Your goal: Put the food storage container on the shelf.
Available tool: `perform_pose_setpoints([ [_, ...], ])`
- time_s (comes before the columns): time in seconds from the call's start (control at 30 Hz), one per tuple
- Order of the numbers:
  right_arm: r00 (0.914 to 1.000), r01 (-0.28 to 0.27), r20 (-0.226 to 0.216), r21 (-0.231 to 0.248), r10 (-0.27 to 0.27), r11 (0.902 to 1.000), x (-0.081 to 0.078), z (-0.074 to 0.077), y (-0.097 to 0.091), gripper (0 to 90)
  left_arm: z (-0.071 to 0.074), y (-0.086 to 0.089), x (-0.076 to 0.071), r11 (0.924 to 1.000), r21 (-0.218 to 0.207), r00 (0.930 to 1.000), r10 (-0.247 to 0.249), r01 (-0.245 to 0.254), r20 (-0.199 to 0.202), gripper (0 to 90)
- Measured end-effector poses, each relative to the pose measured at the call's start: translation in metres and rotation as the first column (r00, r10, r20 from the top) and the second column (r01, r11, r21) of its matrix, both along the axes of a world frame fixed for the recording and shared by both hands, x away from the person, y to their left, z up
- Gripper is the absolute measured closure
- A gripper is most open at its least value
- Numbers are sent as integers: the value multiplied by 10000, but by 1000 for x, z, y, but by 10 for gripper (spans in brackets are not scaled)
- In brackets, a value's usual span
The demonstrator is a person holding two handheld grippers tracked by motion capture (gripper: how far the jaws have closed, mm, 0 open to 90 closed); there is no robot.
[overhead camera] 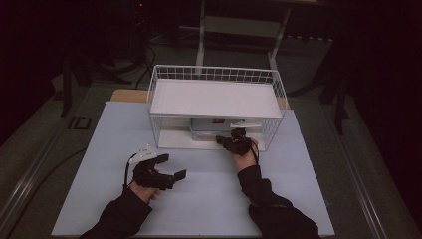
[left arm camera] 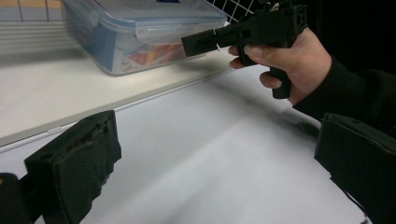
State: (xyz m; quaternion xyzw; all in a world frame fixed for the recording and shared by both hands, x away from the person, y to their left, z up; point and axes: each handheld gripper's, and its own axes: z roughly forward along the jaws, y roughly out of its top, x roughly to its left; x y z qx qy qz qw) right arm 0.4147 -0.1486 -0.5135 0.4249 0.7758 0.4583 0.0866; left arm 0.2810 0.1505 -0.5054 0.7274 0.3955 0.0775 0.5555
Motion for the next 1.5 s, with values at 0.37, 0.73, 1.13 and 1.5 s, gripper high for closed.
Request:
perform_pose_setpoints([
  [0.37,9955,-876,391,293,864,9957,-48,4,-4,403,6,-1,-5,10000,11,9997,-76,76,249,1],
  [0.73,9930,-983,757,1025,907,9899,-81,14,-34,139,10,-3,-10,9996,145,9983,-264,257,512,1],
  [1.13,9793,-1225,1676,462,1132,9914,-117,21,-69,146,10,2,-21,9977,321,9964,-609,591,587,1],
  [1.5,9791,-1258,1579,-246,1281,9917,-140,14,-90,148,7,8,-25,9983,322,9970,-495,477,595,1],
])
